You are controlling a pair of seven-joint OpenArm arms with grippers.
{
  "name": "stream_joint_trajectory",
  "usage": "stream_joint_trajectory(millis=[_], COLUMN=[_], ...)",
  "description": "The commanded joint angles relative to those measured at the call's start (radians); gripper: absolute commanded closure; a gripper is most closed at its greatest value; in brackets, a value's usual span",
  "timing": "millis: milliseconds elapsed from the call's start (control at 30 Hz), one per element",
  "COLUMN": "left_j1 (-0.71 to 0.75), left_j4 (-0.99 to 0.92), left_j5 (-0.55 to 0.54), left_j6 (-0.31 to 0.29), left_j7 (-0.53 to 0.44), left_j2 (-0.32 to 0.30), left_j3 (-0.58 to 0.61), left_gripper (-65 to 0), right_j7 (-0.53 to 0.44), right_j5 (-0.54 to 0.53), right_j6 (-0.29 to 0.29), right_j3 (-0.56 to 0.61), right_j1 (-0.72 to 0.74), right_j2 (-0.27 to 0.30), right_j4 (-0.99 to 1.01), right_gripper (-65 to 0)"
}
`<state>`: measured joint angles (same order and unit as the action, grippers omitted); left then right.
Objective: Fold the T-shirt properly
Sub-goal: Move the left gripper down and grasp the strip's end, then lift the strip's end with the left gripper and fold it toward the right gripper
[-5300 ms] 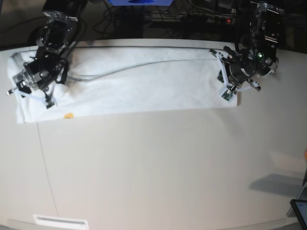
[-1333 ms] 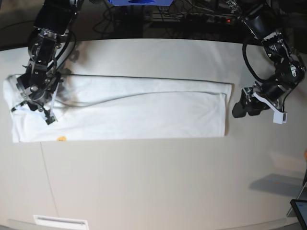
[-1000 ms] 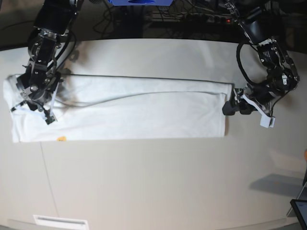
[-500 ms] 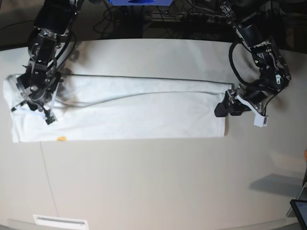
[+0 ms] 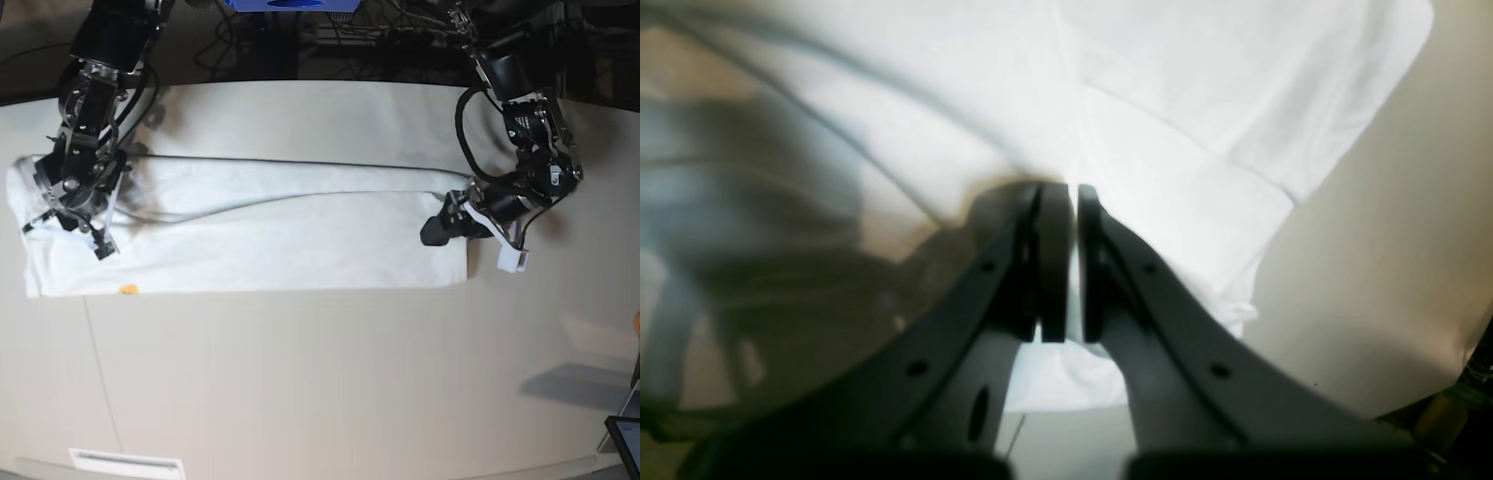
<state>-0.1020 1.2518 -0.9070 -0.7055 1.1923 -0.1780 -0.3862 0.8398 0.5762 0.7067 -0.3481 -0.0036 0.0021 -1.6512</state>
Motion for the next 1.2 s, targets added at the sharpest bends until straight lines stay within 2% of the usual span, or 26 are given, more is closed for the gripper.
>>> stream_joint_trajectory(millis=[0,67,100,267,533,667,900,1033,1167], left_j1=[-0.003,-0.003,-0.002,-0.002,0.011,0.011,0.011,0.006,-0.002], left_j4=[0.006,0.006,0.01,0.026,0.231,0.289,0.374,0.406,0.409], left_j5=[0.019,0.019,0.019,0.019,0.019,0.012,0.012,0.012,0.01], left_j6=[0.007,0.007,0.007,0.007,0.007,0.088,0.14,0.206,0.229], left_j7=[0.025,0.025,0.025,0.028,0.033,0.033,0.033,0.033,0.033], left_j2=[-0.013,-0.015,-0.015,-0.015,0.004,0.01,0.085,0.136,0.179], left_j3=[-0.003,-0.004,-0.004,-0.001,0.054,0.114,0.241,0.292,0.356], left_gripper=[-21.0,-4.5,-0.5,0.0,0.0,0.0,0.0,0.0,0.0], right_j7=[-0.007,-0.007,-0.007,-0.007,-0.009,-0.01,-0.01,-0.01,-0.01], right_j5=[0.005,0.005,0.005,0.005,0.005,0.003,0.003,0.003,0.005], right_j6=[-0.009,-0.009,-0.009,-0.009,-0.009,-0.009,-0.009,-0.009,-0.009], right_j3=[0.001,0.001,0.001,0.001,0.001,0.001,0.001,0.001,0.001], right_j1=[0.014,0.014,0.014,0.014,0.015,0.015,0.015,0.015,0.015], right_j2=[0.008,0.008,0.008,0.008,0.008,0.008,0.008,0.008,0.008], right_j4=[-0.014,-0.014,-0.014,-0.013,0.042,0.055,0.055,0.055,0.055], right_gripper=[-3.0,-3.0,-3.0,-3.0,-3.0,-3.0,-3.0,-3.0,-3.0])
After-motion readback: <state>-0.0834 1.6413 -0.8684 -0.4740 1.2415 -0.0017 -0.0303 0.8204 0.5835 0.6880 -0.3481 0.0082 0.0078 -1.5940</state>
